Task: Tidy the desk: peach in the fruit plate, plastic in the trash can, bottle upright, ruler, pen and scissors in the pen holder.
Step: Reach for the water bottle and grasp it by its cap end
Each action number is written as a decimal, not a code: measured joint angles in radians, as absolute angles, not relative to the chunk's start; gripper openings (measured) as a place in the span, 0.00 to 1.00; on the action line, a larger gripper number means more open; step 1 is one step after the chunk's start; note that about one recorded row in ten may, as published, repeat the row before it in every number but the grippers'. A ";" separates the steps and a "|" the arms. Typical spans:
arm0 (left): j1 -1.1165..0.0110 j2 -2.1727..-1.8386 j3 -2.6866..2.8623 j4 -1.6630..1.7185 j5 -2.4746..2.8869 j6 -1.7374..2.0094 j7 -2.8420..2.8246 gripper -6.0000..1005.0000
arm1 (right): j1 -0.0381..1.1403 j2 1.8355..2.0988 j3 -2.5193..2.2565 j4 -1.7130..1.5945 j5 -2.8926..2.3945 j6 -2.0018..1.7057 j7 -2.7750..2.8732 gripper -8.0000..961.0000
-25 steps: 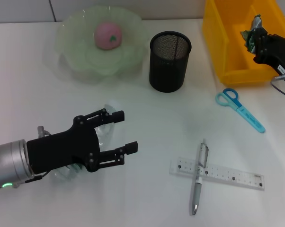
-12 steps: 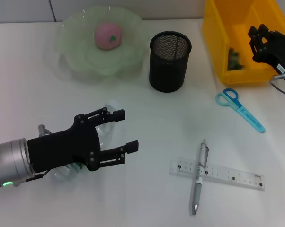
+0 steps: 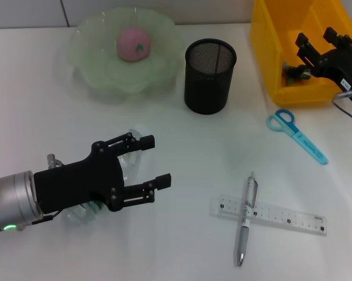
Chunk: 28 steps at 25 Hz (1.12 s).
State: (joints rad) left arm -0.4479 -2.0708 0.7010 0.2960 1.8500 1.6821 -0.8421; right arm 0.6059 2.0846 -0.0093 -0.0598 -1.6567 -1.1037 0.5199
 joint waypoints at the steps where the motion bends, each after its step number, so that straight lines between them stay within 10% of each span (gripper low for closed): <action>1: -0.448 -2.071 0.701 0.296 1.850 1.682 -0.842 0.79 | 0.606 2.085 -0.009 -0.060 -1.657 -1.104 0.520 0.55; 6: -0.448 -2.071 0.700 0.296 1.850 1.682 -0.842 0.79 | 0.606 2.085 -0.009 -0.060 -1.657 -1.104 0.521 0.73; 28: -0.448 -2.071 0.701 0.296 1.850 1.686 -0.842 0.79 | 0.606 2.085 -0.009 -0.060 -1.657 -1.103 0.521 0.73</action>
State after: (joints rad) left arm -0.4479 -2.0709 0.7013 0.2960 1.8500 1.6862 -0.8421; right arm 0.6059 2.0846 -0.0089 -0.0598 -1.6567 -1.1030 0.5214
